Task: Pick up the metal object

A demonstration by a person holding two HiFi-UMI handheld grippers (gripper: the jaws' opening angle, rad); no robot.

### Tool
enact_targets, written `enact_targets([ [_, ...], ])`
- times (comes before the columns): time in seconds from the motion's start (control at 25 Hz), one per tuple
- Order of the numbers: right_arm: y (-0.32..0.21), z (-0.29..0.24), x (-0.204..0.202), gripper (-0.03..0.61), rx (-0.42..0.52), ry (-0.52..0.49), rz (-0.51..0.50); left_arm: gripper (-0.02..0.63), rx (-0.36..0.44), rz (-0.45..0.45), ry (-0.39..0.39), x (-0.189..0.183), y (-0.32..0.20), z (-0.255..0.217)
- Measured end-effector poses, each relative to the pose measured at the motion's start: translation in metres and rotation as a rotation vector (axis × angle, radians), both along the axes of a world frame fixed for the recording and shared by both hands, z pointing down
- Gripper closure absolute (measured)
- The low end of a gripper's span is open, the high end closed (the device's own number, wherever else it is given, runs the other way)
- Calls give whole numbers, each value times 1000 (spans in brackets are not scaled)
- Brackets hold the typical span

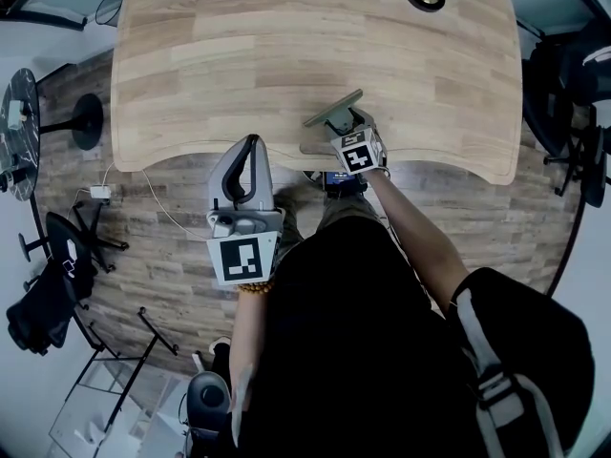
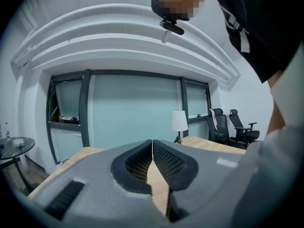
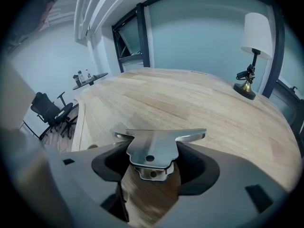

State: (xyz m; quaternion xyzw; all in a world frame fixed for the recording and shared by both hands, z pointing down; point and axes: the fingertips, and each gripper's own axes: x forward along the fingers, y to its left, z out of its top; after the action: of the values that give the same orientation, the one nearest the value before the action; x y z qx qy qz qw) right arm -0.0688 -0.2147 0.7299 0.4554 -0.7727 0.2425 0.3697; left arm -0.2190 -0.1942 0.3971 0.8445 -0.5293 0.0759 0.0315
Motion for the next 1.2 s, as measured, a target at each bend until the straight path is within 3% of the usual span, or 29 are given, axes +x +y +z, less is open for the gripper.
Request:
enact_targets([
  [0.52, -1, 0, 0, 288, -27, 7, -5, 594, 6, 3, -3, 2, 1, -1],
  [1.2, -7, -14, 7, 291, 12, -25, -3, 594, 23, -1, 5, 7, 1, -4],
])
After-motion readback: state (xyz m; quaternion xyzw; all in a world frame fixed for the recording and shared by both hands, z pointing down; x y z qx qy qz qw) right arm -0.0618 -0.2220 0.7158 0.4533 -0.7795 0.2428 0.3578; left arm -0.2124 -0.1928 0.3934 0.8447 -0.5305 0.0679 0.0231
